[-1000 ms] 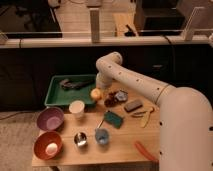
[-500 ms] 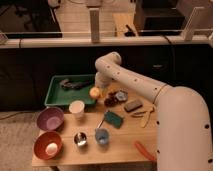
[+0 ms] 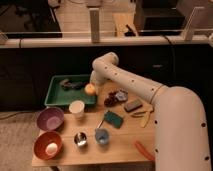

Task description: Place apple in tray

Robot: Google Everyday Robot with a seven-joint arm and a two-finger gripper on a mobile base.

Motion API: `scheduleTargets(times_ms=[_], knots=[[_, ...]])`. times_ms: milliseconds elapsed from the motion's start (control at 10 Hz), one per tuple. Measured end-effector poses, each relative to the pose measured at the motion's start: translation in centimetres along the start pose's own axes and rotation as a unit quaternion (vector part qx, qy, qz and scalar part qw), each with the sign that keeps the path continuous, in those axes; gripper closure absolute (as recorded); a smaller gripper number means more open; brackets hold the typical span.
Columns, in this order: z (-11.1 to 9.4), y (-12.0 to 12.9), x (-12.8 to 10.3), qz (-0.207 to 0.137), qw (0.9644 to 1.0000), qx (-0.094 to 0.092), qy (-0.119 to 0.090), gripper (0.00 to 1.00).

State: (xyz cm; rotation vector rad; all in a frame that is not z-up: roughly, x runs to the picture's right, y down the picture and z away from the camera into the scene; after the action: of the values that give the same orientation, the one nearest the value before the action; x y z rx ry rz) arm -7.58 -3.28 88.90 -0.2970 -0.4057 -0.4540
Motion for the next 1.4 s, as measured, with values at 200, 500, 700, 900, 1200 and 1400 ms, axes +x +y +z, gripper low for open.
scheduleTargets(times_ms=[200, 500, 700, 900, 1200, 1400], knots=[[0.5, -1.4, -0.7, -0.021, 0.9997, 0.009, -0.004, 0.88], [1.0, -2.9, -1.8, -0.044, 0.9985, 0.022, -0.026, 0.55], [1.1, -3.2, -2.8, -0.053, 0.9972, 0.023, -0.047, 0.34], [1.1, -3.2, -3.4, -0.059, 0.9963, 0.022, -0.058, 0.21], [0.9, -2.6, -3.9, -0.065, 0.9955, 0.007, -0.068, 0.20], [0.8, -2.1, -3.9, -0.060, 0.9955, -0.003, -0.073, 0.20]])
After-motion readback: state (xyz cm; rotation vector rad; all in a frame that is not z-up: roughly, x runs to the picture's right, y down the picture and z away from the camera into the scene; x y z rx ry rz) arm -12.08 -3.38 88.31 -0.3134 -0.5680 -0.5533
